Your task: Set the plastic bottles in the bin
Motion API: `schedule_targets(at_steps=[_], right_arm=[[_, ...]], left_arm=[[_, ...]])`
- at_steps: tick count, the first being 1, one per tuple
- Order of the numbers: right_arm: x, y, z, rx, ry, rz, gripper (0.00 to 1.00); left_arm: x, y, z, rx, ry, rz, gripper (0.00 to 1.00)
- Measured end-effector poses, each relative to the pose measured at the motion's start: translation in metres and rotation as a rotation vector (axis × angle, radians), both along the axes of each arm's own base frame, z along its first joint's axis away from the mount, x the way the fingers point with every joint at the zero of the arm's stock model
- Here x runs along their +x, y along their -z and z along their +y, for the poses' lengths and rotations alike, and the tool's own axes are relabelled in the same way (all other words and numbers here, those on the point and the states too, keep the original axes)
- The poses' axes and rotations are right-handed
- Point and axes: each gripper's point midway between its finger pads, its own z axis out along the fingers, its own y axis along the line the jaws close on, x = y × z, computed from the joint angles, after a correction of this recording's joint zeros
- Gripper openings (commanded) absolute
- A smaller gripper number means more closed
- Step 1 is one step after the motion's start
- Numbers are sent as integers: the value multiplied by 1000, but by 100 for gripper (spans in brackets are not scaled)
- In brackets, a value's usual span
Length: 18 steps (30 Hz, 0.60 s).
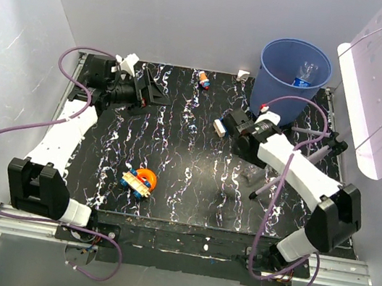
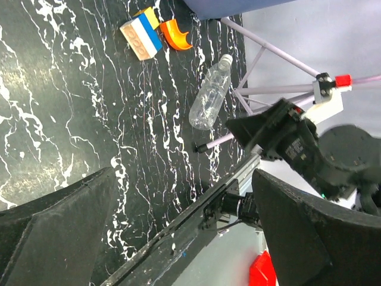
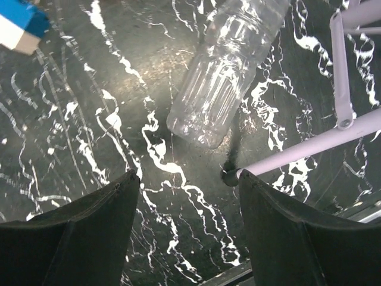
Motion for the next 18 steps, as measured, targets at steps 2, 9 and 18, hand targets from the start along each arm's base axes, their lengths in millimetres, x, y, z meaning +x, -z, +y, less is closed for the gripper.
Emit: schedule_targets(at_steps=[2,9,18], right_arm=[[6,12,-6,2,55,29,73],[27,40,-29,33,171,89,78],[37,78,-39,31,209,201,79]], left_arm=[[-3,7,-1,-7,1,28,98],[-5,10,-2,-19,6,44,98],[-6,15,-4,-34,11,54,98]])
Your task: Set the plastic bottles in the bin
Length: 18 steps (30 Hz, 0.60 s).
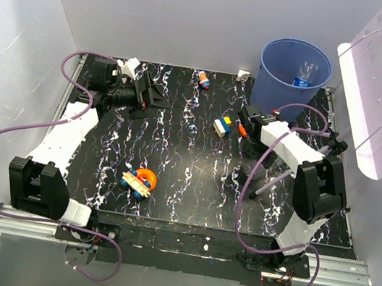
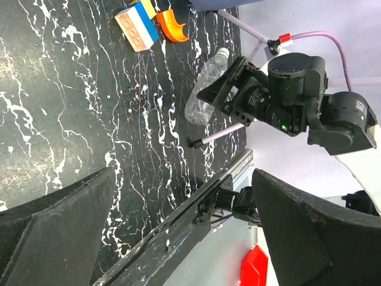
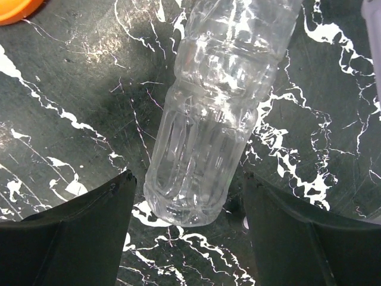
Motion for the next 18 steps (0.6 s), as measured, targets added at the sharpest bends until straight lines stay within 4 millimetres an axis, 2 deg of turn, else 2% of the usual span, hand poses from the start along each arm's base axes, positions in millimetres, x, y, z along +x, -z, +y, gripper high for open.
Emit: schedule_targets(at_steps=[4,12,15,18], right_arm=[[1,10,1,16,0,29,79],[-1,31,3,60,-49,55,70],[4,31,5,68,-71,44,61],[7,31,5,68,-86,36,47]], left_arm=[[0,0,0,0,0,-4,98],[-2,-2,-2,-12,17,-3,98],[-2,-2,-2,-10,20,-5,98],[-3,0,-2,-9,24,-4,98]])
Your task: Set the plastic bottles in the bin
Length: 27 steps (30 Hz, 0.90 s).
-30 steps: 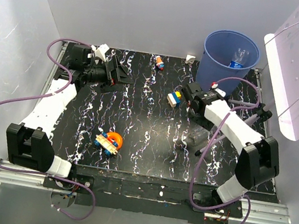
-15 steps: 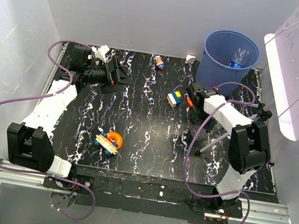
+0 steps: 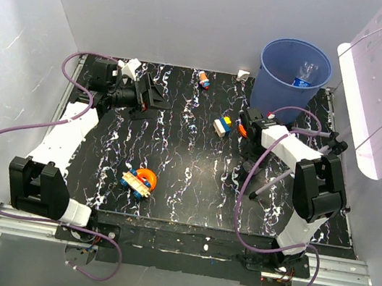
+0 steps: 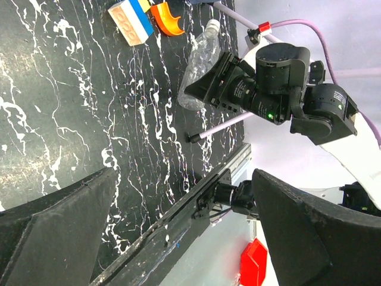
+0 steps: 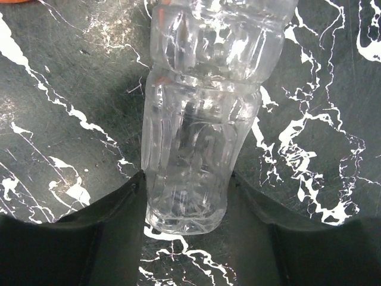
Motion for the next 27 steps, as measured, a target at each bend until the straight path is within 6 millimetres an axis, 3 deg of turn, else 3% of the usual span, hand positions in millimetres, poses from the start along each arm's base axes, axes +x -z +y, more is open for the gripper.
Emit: schedule_targets(at_steps=[5,7,11,15,18,21,27], right_arm=[[0,-1,1,13,-24,-21,20],[-2,-2,3,26,-31,-25,2],[-10,-7,10,28,-65,-25,1],[-19,-32,20,4,-124,-63,1],[-18,-68,32,27,-178,-148,1],[-8,-116,38,65,-219,-273,1],[28,-253,48,113,-336,-629,1]], left_arm=[[-4,0,-1,-7,17,11,98],[-5,0,-2,-8,20,13,98],[-6,0,-3,-14,29,16,98],[-11,0,-5,-29,49,24,98],[-17,1,-6,-44,68,39,98],[-21,-4,-8,-55,84,31,98],[-27,-13,-10,-74,107,12,98]])
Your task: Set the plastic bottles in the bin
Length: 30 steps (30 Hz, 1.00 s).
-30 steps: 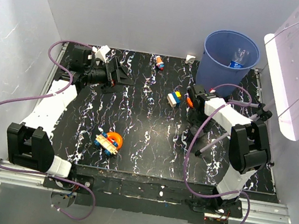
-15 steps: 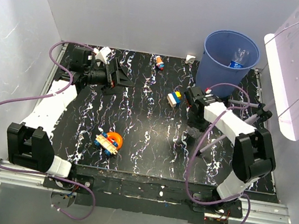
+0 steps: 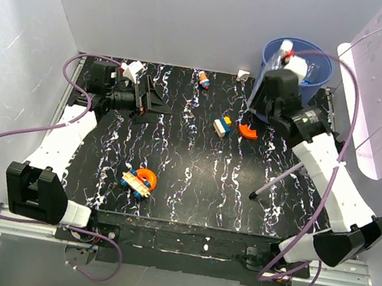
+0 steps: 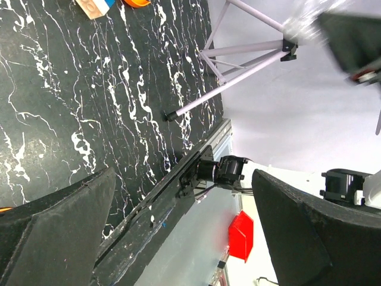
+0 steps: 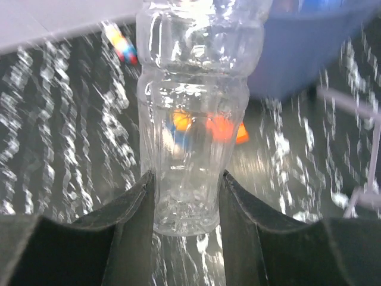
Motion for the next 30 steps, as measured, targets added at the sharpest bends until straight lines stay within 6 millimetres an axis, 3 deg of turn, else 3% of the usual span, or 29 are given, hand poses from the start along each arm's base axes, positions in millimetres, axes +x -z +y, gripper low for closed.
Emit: schedule_targets(at_steps=[3,5,7,10,13,20,21,23,25,27,30], right_arm=[[29,-70,6,-4,-40,-171,1],[53,-105,6,-25,-42,-265,1],[79,-128,4,-69,-32,-326,1],[115,-137,4,-152,-25,-360,1],[151,-123,5,-257,-27,-357,1],[192,-68,-23,-430,7,-246,1],[196,-64,-31,-444,25,-238,14],[201,-62,-46,-457,63,-232,50],[204,-62,-57,-462,88,-228,71],[205,-63,-67,-463,117,-230,80],[206,-64,-70,-460,128,-232,83]], left_arm=[[-1,-1,-1,-7,7,2,98],[-2,-2,-1,-9,9,2,98],[-2,-2,-1,-10,10,2,98],[-1,-1,-1,-11,12,3,98],[1,1,-2,-10,12,6,98],[7,11,-2,-7,12,36,98],[8,12,-2,-6,13,41,98],[10,16,-3,-5,13,54,98],[11,19,-3,-4,13,63,98],[13,21,-3,-4,13,70,98],[15,21,-3,-3,11,71,98]])
